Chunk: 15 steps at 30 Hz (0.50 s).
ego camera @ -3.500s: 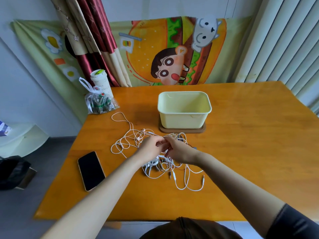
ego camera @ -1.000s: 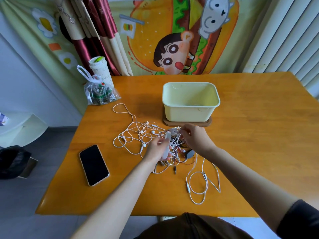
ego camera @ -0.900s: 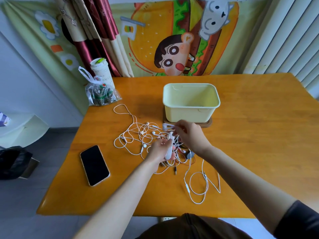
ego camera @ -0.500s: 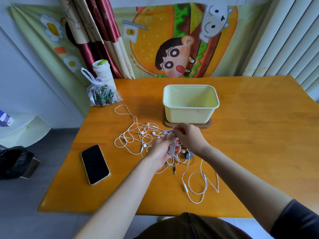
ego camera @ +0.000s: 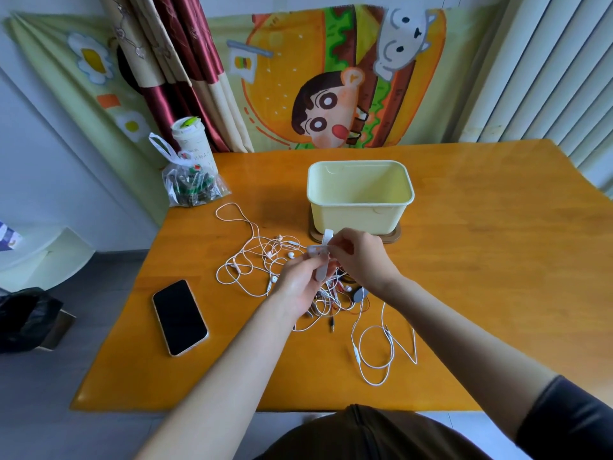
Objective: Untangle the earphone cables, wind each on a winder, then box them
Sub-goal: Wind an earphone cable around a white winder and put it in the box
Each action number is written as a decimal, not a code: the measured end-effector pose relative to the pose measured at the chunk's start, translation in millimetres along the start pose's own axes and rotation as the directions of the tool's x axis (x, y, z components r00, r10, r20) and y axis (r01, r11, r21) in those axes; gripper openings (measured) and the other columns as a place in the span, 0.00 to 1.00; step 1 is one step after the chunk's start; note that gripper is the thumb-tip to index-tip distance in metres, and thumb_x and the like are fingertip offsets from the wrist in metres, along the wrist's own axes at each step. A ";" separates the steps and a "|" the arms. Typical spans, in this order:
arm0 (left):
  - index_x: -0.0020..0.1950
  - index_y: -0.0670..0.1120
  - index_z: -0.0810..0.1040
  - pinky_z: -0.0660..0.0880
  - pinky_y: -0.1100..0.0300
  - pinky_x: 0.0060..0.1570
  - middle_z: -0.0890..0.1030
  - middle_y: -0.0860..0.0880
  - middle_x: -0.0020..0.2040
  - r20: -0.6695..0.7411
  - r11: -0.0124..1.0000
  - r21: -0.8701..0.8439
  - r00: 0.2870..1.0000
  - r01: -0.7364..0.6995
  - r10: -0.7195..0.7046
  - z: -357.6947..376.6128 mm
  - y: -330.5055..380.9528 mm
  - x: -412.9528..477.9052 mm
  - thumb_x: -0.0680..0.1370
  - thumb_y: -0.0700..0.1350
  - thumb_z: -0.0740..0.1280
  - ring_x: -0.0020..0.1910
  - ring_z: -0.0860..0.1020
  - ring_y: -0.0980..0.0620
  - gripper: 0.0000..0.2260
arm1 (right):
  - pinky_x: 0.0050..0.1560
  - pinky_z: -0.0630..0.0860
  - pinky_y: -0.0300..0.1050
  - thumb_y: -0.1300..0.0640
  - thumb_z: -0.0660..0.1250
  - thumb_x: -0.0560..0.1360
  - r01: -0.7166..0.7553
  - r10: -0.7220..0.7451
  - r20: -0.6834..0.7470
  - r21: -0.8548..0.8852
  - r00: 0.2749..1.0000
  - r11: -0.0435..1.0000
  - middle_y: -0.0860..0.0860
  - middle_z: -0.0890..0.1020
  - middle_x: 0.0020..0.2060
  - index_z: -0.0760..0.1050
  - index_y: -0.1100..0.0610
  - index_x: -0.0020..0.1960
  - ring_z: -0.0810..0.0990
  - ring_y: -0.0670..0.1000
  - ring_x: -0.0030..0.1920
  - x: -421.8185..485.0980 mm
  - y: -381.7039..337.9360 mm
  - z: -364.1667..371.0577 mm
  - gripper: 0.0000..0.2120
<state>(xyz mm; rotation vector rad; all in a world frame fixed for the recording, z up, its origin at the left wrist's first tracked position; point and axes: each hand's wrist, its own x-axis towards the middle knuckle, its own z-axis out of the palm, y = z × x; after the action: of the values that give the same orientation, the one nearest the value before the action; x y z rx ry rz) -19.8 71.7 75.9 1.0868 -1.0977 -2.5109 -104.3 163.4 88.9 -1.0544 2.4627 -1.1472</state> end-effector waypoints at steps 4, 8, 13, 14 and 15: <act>0.50 0.38 0.79 0.78 0.59 0.48 0.82 0.43 0.48 0.039 0.999 -0.045 0.999 -0.018 0.020 0.9 0.6 -1.3 0.77 0.33 0.64 0.49 0.79 0.47 0.05 | 0.33 0.68 0.26 0.61 0.65 0.75 -0.003 0.001 -0.040 -0.041 0.999 0.999 0.48 0.78 0.36 0.79 0.60 0.46 0.74 0.44 0.36 -0.5 1.1 0.2 0.05; 0.51 0.38 0.79 0.78 0.59 0.50 0.82 0.43 0.49 0.052 0.999 -0.029 0.998 -0.028 0.029 1.0 0.4 -2.2 0.77 0.34 0.65 0.50 0.80 0.47 0.05 | 0.32 0.68 0.29 0.61 0.65 0.74 -0.009 0.007 -0.049 -0.039 0.999 0.999 0.50 0.78 0.34 0.78 0.61 0.43 0.74 0.48 0.35 -1.2 1.6 -0.8 0.04; 0.58 0.38 0.79 0.77 0.55 0.57 0.82 0.42 0.52 0.013 0.998 -0.056 1.000 -0.005 0.006 1.6 4.0 -2.3 0.76 0.42 0.69 0.51 0.80 0.48 0.13 | 0.30 0.66 0.32 0.60 0.65 0.73 0.000 -0.001 -0.033 -0.027 0.999 1.000 0.47 0.75 0.31 0.74 0.55 0.38 0.71 0.44 0.30 -1.3 -1.4 -1.4 0.06; 0.59 0.38 0.79 0.78 0.56 0.56 0.82 0.42 0.52 -0.001 0.998 -0.055 1.000 -0.010 0.010 1.3 4.3 -2.4 0.76 0.42 0.69 0.51 0.80 0.48 0.14 | 0.30 0.66 0.32 0.61 0.65 0.73 0.009 -0.009 -0.029 -0.029 1.000 1.000 0.46 0.75 0.30 0.74 0.55 0.37 0.71 0.44 0.30 -2.1 -1.5 -1.0 0.06; 0.59 0.38 0.78 0.78 0.58 0.53 0.82 0.42 0.53 -0.019 0.999 -0.047 1.000 -0.020 0.019 1.1 4.5 -2.1 0.76 0.42 0.69 0.50 0.80 0.48 0.14 | 0.30 0.65 0.32 0.61 0.65 0.73 0.021 -0.022 -0.026 -0.036 0.999 0.999 0.46 0.74 0.29 0.74 0.55 0.37 0.71 0.46 0.30 -2.8 -1.4 -0.6 0.06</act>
<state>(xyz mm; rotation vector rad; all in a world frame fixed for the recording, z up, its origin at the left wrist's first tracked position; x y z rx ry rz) -19.6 70.0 80.6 1.0795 -1.0343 -2.4929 -101.9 165.1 90.1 -1.0855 2.5069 -1.1340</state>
